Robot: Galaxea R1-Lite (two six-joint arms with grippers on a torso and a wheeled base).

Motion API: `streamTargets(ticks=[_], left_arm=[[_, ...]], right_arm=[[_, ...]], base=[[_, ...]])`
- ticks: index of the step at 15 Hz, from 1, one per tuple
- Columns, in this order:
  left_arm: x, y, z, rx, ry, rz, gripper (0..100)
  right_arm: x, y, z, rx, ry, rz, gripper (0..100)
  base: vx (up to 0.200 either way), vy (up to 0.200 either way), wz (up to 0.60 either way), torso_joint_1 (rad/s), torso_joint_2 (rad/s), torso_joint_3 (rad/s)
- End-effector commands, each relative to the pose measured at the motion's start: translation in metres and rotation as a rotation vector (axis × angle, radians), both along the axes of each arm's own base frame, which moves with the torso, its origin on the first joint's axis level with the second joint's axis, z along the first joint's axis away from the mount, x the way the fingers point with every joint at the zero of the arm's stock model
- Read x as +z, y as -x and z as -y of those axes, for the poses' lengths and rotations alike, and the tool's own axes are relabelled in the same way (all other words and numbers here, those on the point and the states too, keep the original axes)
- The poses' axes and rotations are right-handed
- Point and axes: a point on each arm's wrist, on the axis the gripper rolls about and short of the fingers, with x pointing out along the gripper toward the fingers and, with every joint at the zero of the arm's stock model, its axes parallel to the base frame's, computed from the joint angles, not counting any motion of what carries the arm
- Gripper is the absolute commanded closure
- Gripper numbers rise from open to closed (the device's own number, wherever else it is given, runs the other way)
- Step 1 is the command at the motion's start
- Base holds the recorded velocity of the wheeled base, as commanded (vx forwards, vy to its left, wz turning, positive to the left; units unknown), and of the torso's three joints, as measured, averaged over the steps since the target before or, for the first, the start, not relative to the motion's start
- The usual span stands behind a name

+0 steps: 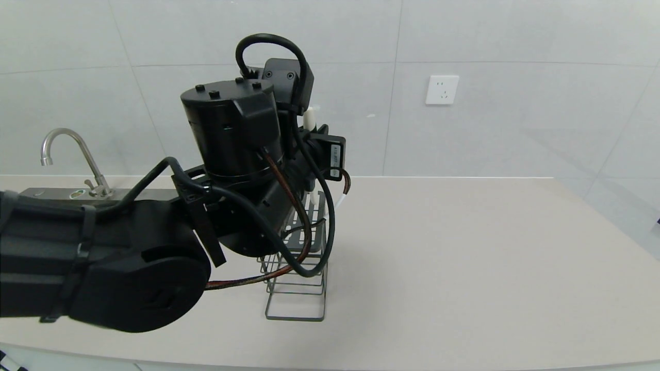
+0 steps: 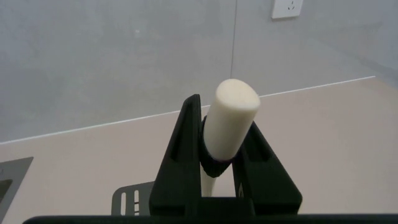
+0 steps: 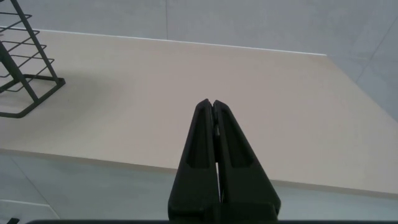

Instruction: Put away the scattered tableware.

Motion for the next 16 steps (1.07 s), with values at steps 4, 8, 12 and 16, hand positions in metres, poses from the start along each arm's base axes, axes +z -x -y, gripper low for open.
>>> streamTargets(ticks=[4, 8, 12, 16], left_arm=[[-0.0102, 0.0017, 0.0130, 0.006, -0.018, -0.016, 100], [-0.0020, 0.0000, 0.0108, 0.014, 0.003, 0.004, 100], [-0.0041, -0.0013, 0.0098, 0.019, -0.005, 0.001, 100], [-0.0032, -0.0005, 0.0088, 0.019, -0.010, 0.005, 100]], right_arm=[[0.0001, -0.0001, 0.0000, 0.000, 0.000, -0.001, 100], [0.0001, -0.0001, 0.0000, 0.000, 0.000, -0.001, 100], [0.0001, -0.0001, 0.0000, 0.000, 0.000, -0.001, 100], [0.0001, -0.0001, 0.0000, 0.000, 0.000, -0.001, 100]], base=[[0.000, 0.000, 0.00, 0.000, 0.00, 0.000], [0.000, 0.000, 0.00, 0.000, 0.00, 0.000], [0.000, 0.000, 0.00, 0.000, 0.00, 0.000], [0.000, 0.000, 0.00, 0.000, 0.00, 0.000]])
